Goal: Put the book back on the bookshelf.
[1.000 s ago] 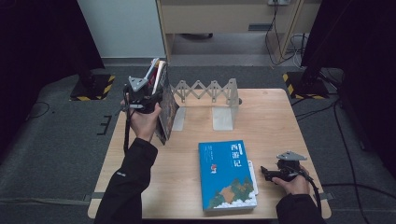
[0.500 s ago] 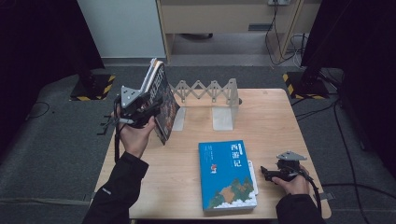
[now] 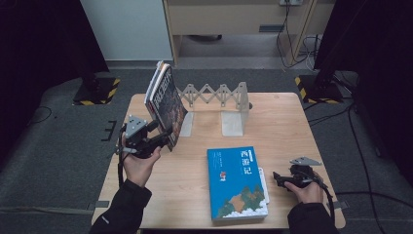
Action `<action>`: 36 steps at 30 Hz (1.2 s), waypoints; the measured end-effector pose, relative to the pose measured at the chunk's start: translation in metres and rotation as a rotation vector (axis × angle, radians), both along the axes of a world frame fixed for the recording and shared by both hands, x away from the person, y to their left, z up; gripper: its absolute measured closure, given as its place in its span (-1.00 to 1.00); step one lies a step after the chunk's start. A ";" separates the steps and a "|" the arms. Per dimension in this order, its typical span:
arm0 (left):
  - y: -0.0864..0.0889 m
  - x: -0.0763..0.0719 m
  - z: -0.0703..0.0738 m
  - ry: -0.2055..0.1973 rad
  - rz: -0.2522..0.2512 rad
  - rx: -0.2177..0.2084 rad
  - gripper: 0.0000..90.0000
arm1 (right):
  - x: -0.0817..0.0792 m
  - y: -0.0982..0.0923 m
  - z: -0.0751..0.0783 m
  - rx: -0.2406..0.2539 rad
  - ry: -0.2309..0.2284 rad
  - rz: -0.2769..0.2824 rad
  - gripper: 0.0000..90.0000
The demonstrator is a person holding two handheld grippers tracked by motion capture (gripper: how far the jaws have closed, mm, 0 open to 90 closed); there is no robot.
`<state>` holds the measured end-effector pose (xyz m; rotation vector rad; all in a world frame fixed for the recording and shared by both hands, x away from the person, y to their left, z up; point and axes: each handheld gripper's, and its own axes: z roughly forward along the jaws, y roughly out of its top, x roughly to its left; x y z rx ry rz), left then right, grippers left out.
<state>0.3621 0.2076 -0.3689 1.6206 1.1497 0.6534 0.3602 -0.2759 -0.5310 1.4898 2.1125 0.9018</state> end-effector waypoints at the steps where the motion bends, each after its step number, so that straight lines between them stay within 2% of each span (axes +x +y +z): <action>1: 0.000 -0.001 -0.005 0.007 -0.004 0.003 -0.12 | 0.000 0.000 0.001 0.003 -0.008 0.001 -0.72; 5: -0.002 -0.003 -0.025 0.046 -0.033 0.003 -0.20 | 0.000 0.001 0.005 0.015 -0.034 0.003 -0.69; 8: -0.005 -0.002 -0.037 0.084 -0.060 0.020 -0.26 | -0.001 0.003 0.008 0.028 -0.043 0.003 -0.65; 12: -0.014 -0.003 -0.048 0.083 -0.095 0.058 -0.38 | -0.002 0.006 0.011 0.052 -0.052 0.008 -0.60; 14: -0.019 -0.002 -0.053 0.079 -0.110 0.063 -0.42 | -0.003 0.007 0.013 0.061 -0.052 0.012 -0.58; 20: -0.030 -0.002 -0.073 0.135 -0.162 0.088 -0.52 | -0.004 0.012 0.020 0.097 -0.066 0.037 -0.53; 22: -0.032 -0.002 -0.081 0.174 -0.178 0.080 -0.49 | -0.005 0.015 0.023 0.117 -0.080 0.042 -0.52; 24: -0.033 -0.001 -0.087 0.194 -0.195 0.063 -0.45 | -0.007 0.018 0.026 0.133 -0.091 0.052 -0.49; 27: -0.035 0.001 -0.095 0.236 -0.248 0.049 -0.43 | -0.007 0.023 0.028 0.140 -0.090 0.069 -0.46; 31: -0.040 0.001 -0.103 0.240 -0.285 0.032 -0.40 | -0.008 0.028 0.029 0.150 -0.083 0.097 -0.44; 33: -0.044 0.001 -0.105 0.228 -0.296 0.051 -0.39 | -0.008 0.031 0.029 0.153 -0.082 0.107 -0.44; 36: -0.049 0.001 -0.109 0.248 -0.304 0.055 -0.40 | -0.008 0.036 0.030 0.183 -0.081 0.118 -0.44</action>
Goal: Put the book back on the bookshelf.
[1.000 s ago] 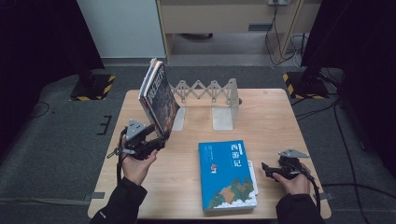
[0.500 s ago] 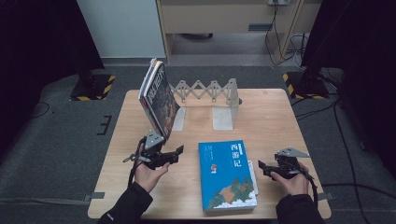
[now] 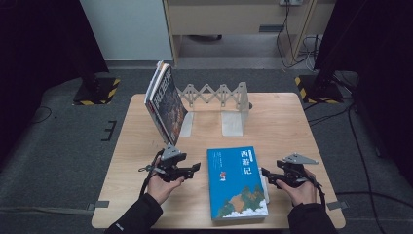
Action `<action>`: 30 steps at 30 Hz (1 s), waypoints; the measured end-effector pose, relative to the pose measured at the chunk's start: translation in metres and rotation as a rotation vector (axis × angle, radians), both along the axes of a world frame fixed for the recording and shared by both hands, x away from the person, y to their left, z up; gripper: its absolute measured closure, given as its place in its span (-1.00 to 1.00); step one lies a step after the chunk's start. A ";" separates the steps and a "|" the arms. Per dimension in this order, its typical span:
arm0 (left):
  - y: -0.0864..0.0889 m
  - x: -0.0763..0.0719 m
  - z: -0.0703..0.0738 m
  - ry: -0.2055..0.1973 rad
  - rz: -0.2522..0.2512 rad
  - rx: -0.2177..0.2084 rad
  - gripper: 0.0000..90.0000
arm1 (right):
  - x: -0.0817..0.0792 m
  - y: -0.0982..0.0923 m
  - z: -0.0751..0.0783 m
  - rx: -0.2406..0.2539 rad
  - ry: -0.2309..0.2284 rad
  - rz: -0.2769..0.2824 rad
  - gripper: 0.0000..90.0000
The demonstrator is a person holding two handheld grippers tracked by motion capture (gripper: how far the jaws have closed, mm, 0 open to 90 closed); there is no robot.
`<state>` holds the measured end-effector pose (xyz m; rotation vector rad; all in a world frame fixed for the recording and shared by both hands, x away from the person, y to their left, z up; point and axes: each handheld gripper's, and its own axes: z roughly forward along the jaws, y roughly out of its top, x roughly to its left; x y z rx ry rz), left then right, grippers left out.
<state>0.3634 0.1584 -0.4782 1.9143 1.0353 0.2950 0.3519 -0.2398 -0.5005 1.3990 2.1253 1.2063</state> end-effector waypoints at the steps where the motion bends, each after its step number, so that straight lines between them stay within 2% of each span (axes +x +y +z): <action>1: -0.002 0.001 -0.002 0.012 -0.003 -0.005 -0.40 | 0.000 0.002 0.000 0.007 0.003 0.002 -0.44; 9: -0.019 0.007 -0.015 0.067 -0.009 -0.024 -0.43 | 0.002 0.016 0.001 0.046 0.033 0.047 -0.45; 16: -0.032 0.010 -0.026 0.150 -0.022 -0.037 -0.51 | 0.004 0.027 -0.002 0.057 0.074 0.088 -0.35; 20: -0.038 0.010 -0.030 0.160 -0.026 -0.021 -0.53 | 0.005 0.031 -0.004 0.050 0.093 0.117 -0.32; 30: -0.049 0.014 -0.041 0.203 -0.067 -0.091 -0.69 | 0.008 0.034 -0.008 0.104 0.141 0.127 -0.19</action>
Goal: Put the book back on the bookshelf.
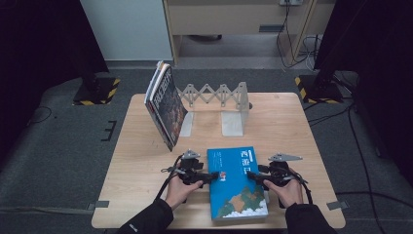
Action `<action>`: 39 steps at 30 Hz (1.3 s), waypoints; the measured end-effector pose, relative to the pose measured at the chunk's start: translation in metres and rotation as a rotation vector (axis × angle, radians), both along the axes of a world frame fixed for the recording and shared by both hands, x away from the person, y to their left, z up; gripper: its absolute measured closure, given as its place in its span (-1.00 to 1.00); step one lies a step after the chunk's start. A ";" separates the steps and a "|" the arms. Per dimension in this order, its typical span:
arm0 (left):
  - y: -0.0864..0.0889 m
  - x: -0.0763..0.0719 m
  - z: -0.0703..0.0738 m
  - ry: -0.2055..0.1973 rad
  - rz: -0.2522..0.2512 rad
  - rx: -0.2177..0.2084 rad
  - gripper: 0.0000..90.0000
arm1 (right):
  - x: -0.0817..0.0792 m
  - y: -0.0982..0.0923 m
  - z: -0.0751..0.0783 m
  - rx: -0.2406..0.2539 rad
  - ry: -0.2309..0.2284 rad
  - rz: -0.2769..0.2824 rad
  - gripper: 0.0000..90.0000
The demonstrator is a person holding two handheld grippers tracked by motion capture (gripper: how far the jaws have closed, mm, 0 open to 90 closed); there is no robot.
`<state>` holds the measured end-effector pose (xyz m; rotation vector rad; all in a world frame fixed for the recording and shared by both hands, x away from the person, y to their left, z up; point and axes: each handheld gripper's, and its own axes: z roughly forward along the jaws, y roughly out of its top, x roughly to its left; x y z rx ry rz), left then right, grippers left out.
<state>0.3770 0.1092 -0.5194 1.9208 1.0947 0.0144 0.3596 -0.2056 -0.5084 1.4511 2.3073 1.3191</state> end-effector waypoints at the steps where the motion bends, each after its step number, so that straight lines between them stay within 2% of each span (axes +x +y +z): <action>1: -0.002 0.000 -0.001 0.005 0.001 -0.007 -0.70 | 0.000 0.000 0.000 -0.001 -0.001 0.003 -0.19; 6: -0.007 0.002 -0.007 0.024 -0.012 -0.043 -0.75 | 0.000 0.001 -0.001 0.012 0.010 0.002 -0.19; 11: -0.011 0.006 -0.014 0.083 -0.008 -0.091 -0.87 | 0.002 0.001 -0.002 0.024 0.023 -0.002 -0.20; 21: -0.012 0.006 -0.014 0.075 -0.010 -0.095 -0.90 | 0.002 0.001 -0.003 0.036 0.040 -0.012 -0.22; 24: -0.011 0.004 -0.017 0.056 -0.002 -0.112 -0.90 | 0.002 0.001 -0.004 0.036 0.039 -0.015 -0.22; 27: -0.011 0.005 -0.017 0.056 -0.002 -0.114 -0.90 | 0.002 0.002 -0.004 0.042 0.042 -0.023 -0.22; 29: -0.014 0.004 -0.017 0.049 -0.017 -0.106 -0.96 | 0.002 0.002 -0.004 0.044 0.044 -0.024 -0.22; 32: -0.016 0.003 -0.017 0.042 -0.010 -0.093 -1.00 | 0.003 0.001 -0.005 0.046 0.035 -0.020 -0.22; 37: -0.013 0.004 -0.017 0.044 -0.013 -0.108 -0.98 | 0.002 0.000 -0.007 0.066 0.044 -0.031 -0.22; 39: -0.010 0.004 -0.018 0.054 0.005 -0.130 -0.91 | 0.002 0.000 -0.007 0.066 0.044 -0.030 -0.22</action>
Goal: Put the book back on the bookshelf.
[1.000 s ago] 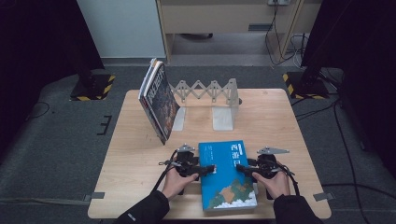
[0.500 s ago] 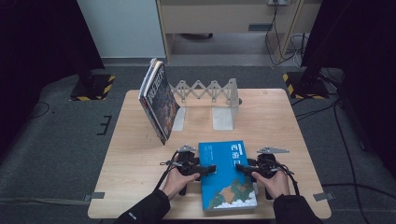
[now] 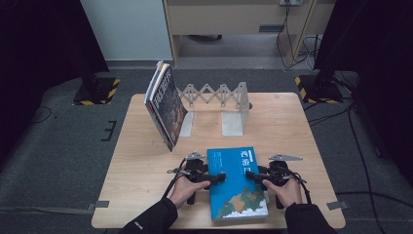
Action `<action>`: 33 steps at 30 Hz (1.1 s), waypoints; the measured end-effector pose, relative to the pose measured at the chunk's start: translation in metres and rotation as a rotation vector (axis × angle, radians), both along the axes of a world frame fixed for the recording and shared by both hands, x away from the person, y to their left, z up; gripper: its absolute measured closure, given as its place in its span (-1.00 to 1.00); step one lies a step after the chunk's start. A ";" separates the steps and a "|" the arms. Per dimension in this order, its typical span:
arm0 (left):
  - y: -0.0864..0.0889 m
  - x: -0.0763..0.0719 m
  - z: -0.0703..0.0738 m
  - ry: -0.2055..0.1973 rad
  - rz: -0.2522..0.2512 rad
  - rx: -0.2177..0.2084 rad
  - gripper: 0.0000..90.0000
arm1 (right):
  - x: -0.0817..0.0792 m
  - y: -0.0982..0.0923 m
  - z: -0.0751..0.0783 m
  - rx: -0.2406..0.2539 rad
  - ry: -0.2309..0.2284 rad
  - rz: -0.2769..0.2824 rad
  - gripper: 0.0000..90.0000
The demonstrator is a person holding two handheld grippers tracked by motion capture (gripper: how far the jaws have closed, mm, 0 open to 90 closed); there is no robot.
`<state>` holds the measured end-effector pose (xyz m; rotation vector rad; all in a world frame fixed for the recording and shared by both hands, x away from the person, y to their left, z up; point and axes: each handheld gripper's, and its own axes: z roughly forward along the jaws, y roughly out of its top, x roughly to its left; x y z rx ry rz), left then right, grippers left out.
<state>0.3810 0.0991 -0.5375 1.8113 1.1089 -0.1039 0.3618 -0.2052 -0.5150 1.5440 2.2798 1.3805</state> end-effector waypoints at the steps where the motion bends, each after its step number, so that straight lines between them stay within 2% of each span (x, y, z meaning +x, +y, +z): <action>1: 0.002 0.000 -0.001 0.010 0.013 -0.019 -0.85 | 0.000 0.000 0.000 -0.001 -0.001 0.001 -0.21; 5: 0.008 0.002 -0.003 0.054 0.060 -0.086 -0.62 | 0.000 0.000 0.000 -0.002 -0.002 -0.002 -0.21; 9: 0.008 0.002 -0.004 0.060 0.057 -0.090 -0.56 | -0.001 0.001 0.000 0.001 0.001 -0.011 -0.21; 14: 0.008 0.002 -0.003 0.099 0.051 -0.108 -0.47 | -0.001 0.001 0.000 0.004 0.004 -0.014 -0.21; 20: 0.011 0.003 0.002 0.103 0.027 -0.086 -0.43 | -0.001 0.001 -0.001 0.015 0.002 -0.017 -0.18; 24: 0.012 0.005 0.006 0.125 -0.002 -0.080 -0.38 | -0.001 0.000 -0.001 0.031 0.008 -0.021 -0.11; 28: 0.013 0.005 0.007 0.165 -0.025 -0.116 -0.32 | 0.000 -0.001 -0.001 0.053 0.012 -0.016 -0.06; 30: 0.012 0.004 0.010 0.151 -0.029 -0.123 -0.30 | -0.001 0.000 0.000 0.057 0.017 -0.018 -0.06; 32: 0.012 0.003 0.016 0.125 -0.029 -0.155 -0.12 | -0.001 -0.001 0.000 0.045 0.011 -0.020 -0.01; 33: 0.011 0.001 0.022 0.101 -0.047 -0.157 -0.05 | 0.000 -0.001 0.000 0.045 0.007 -0.022 -0.01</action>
